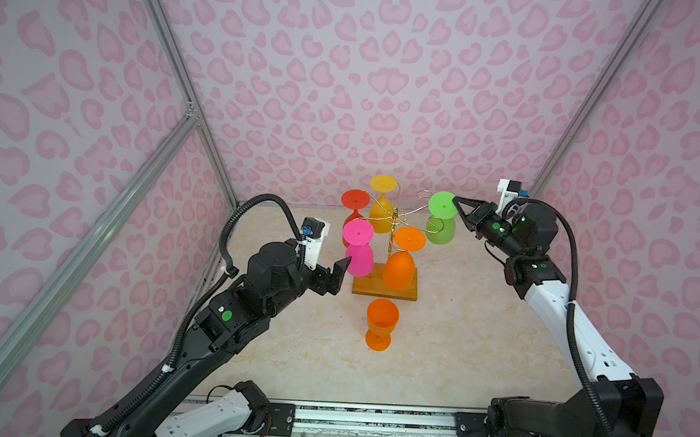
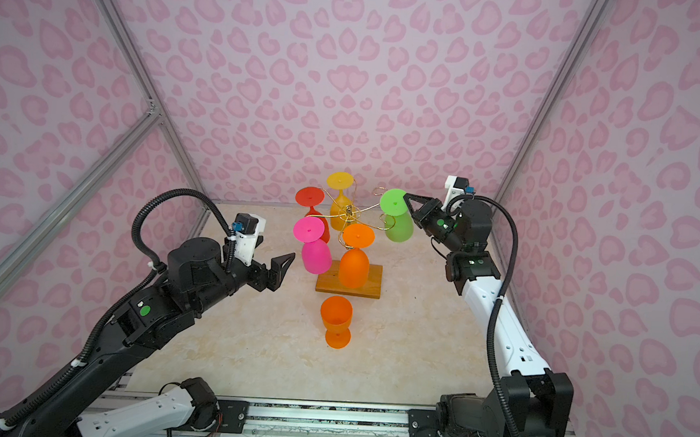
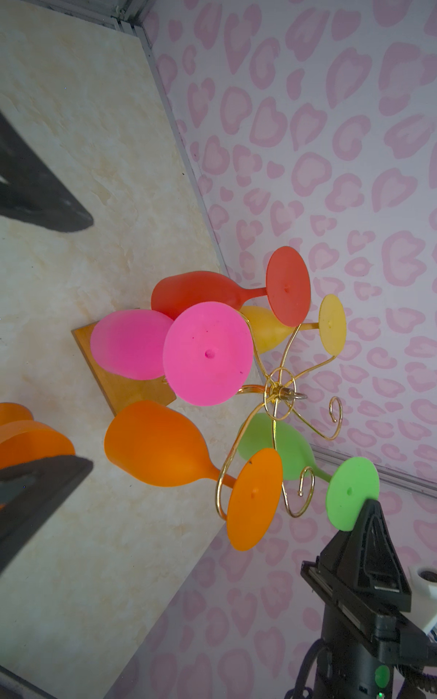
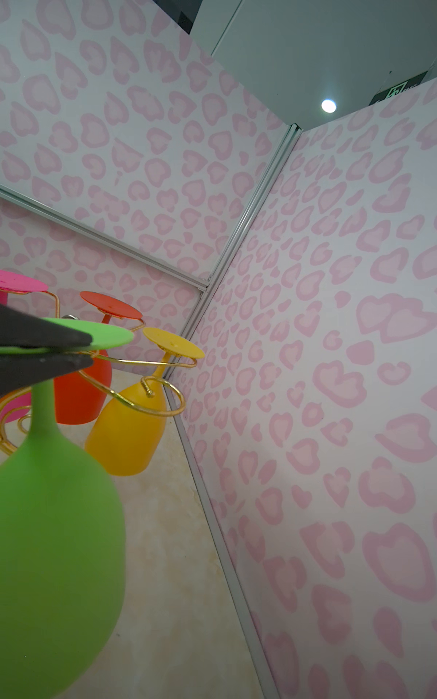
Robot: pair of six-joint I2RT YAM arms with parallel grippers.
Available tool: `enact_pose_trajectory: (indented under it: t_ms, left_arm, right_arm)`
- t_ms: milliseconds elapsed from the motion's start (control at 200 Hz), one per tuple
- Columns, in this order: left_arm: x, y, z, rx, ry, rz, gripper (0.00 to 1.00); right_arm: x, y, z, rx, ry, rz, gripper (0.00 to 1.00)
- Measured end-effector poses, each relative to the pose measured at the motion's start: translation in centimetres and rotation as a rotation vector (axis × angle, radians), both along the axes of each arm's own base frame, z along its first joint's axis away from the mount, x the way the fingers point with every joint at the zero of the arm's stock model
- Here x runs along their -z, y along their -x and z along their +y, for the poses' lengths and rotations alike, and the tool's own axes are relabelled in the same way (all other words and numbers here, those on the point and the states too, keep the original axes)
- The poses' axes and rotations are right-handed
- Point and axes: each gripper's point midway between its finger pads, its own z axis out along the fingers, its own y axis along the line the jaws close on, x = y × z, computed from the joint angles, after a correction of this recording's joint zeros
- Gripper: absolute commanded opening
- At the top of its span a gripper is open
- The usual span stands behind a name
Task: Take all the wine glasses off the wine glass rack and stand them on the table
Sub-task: 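Lift the green glass up off its hook with the right gripper, then raise the left gripper and grasp the green glass bowl beside the right gripper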
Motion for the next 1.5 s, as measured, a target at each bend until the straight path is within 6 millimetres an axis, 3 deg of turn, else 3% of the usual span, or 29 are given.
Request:
enact_pose_trajectory:
  t_ms: [210,355,490,705,805,945,1190,1500]
  left_arm:
    - [-1.4,0.2,-2.4,0.097,0.1,0.001,0.93]
    - [-4.2,0.4,-4.1,0.183,0.189,-0.046,0.93]
    - [-6.6,0.0,-5.3,0.264,0.286,-0.082,0.93]
    - [-8.6,-1.5,-6.6,0.404,0.46,-0.067,0.93]
    - [-9.2,-2.3,-7.2,0.478,0.541,-0.045,0.93]
    - [-9.7,-3.5,-8.5,0.597,0.641,0.001,0.92]
    - [-10.5,-4.7,-9.5,0.754,0.77,0.063,0.91]
    - [-10.8,-6.1,-8.6,0.785,0.838,0.069,0.91]
  right_arm:
    - [-2.1,2.2,-3.4,0.081,-0.007,-0.062,0.0]
    - [-4.9,4.3,-5.1,0.137,-0.017,-0.141,0.0]
    - [-7.9,6.4,-5.3,0.147,-0.042,-0.231,0.0]
    - [-12.7,9.5,-5.4,0.149,-0.103,-0.386,0.0]
    - [-14.5,10.7,-4.6,0.118,-0.133,-0.45,0.0]
    - [-16.1,11.8,-1.7,0.024,-0.182,-0.508,0.0]
    - [-15.4,10.9,3.9,-0.154,-0.303,-0.492,0.0]
    - [-15.5,9.8,5.4,-0.27,-0.491,-0.487,0.0]
